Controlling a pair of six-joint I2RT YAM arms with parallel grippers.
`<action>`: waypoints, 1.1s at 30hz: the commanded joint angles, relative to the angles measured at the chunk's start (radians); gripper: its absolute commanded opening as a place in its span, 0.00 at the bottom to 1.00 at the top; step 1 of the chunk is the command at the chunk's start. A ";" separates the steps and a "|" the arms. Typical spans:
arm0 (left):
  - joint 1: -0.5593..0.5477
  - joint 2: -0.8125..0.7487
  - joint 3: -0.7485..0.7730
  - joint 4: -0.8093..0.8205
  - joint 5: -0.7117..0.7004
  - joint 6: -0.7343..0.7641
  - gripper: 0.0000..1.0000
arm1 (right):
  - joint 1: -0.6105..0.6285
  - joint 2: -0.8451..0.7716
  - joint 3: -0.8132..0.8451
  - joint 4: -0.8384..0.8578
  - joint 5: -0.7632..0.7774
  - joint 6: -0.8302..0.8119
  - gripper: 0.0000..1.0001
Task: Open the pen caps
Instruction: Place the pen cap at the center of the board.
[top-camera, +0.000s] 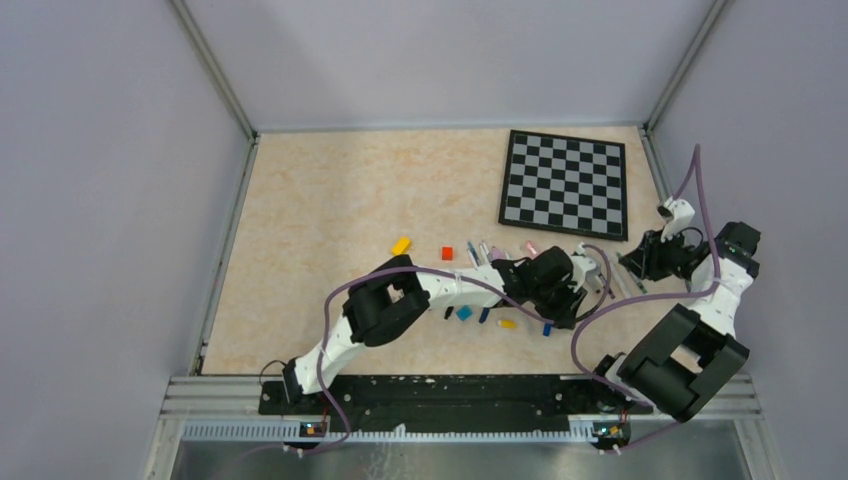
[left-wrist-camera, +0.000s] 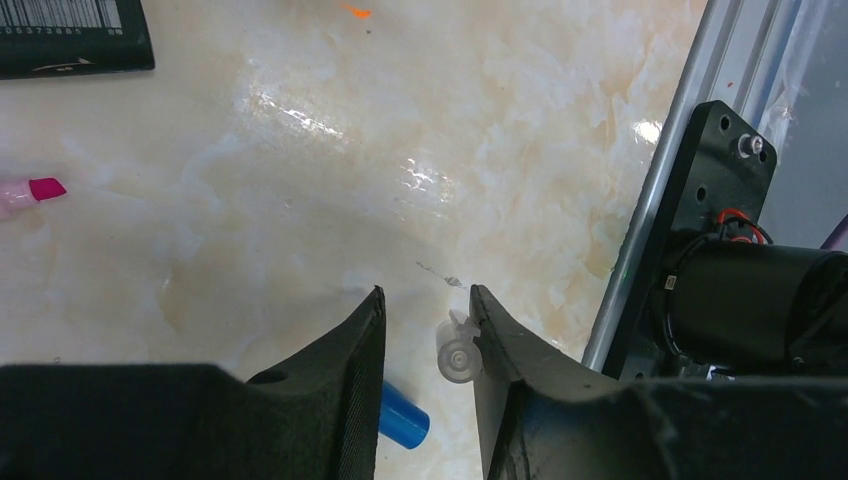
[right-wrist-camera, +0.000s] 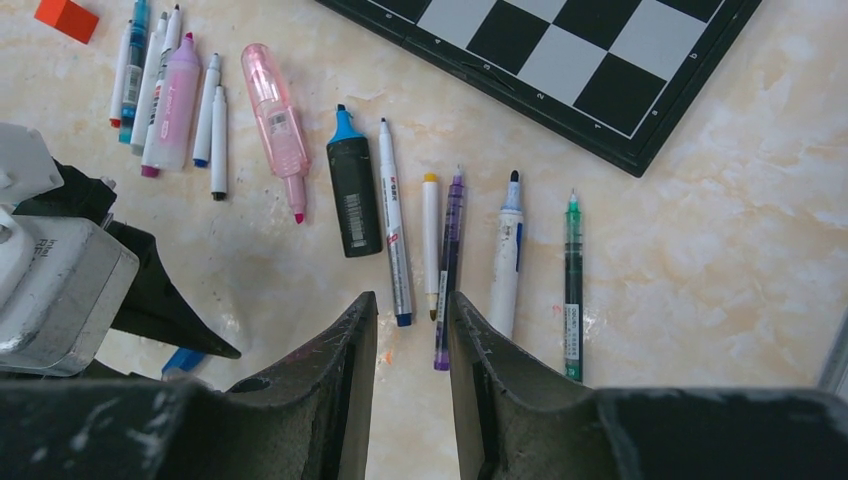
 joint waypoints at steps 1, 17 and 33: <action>-0.004 -0.014 0.042 0.008 -0.015 0.021 0.41 | 0.005 -0.031 0.017 -0.011 -0.033 -0.013 0.31; 0.005 -0.001 0.056 0.014 0.031 0.004 0.29 | 0.005 -0.041 0.021 -0.033 -0.041 -0.028 0.31; 0.044 -0.173 -0.019 0.071 -0.057 0.028 0.41 | 0.005 -0.034 0.028 -0.167 -0.060 -0.169 0.31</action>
